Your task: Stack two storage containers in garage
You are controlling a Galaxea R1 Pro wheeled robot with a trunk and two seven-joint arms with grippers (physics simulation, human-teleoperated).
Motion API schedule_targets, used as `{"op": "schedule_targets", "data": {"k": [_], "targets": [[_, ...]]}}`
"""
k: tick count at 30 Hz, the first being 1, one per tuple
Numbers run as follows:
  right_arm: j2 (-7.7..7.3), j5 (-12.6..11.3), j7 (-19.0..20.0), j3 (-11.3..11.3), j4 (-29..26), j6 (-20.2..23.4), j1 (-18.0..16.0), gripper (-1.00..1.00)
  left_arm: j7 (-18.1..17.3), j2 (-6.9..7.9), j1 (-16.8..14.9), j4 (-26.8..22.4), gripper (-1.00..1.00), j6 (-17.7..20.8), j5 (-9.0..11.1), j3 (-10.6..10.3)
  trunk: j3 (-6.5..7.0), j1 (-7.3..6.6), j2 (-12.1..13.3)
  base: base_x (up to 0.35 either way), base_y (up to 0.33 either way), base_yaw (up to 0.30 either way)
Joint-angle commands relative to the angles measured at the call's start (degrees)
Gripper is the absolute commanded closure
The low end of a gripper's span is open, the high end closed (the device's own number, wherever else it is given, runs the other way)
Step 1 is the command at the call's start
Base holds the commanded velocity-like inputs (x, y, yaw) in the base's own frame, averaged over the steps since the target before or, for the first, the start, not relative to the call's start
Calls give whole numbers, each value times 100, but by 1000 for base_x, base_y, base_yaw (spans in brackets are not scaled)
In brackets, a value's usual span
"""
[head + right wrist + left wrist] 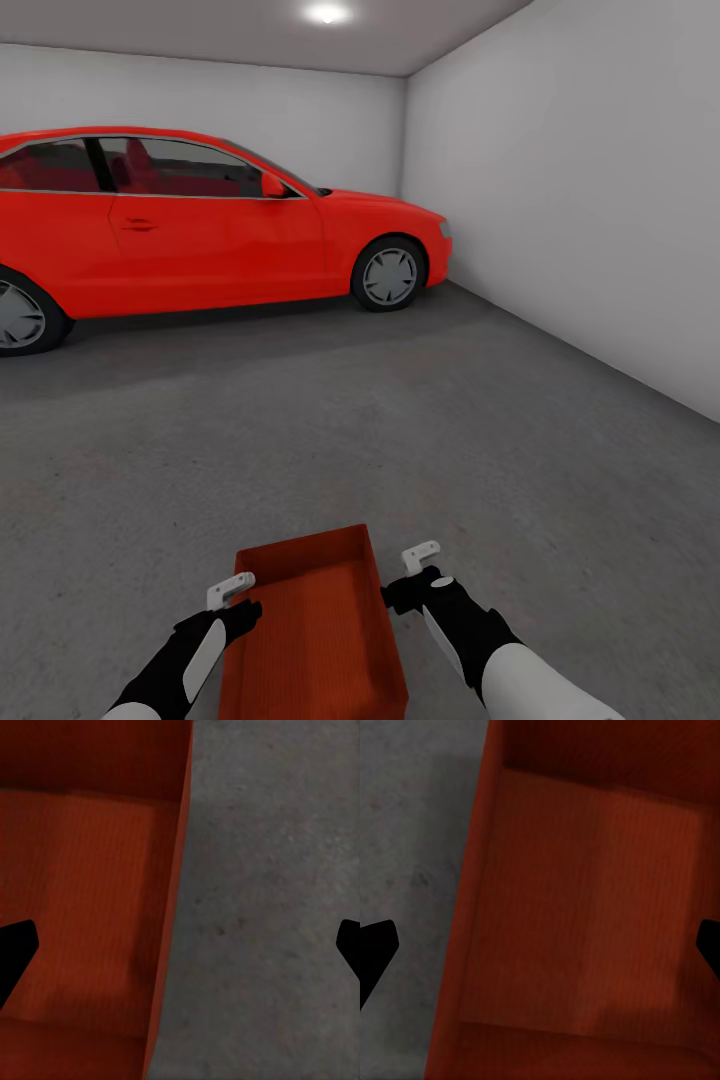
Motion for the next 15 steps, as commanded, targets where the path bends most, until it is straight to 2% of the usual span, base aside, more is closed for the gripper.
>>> {"op": "schedule_targets", "data": {"k": [1, 7, 15], "targets": [[-1, 61, 22, 3, -14, 38, 0, -100, 29, -4, -1, -13, -100, 29, 61, 14, -5, -1, -2, 0, 0, 0], [-2, 61, 22, 6, -14, 38, 0, -100, 25, -4, -1, -13, -100, 29, 61, 20, -5, -1, -2, -8, 0, 0], [-1, 61, 22, 3, -14, 38, 0, -100, 25, -13, -1, -14, -100, 35, 61, 15, 138, -177, 319, -1, 0, 0]]}}
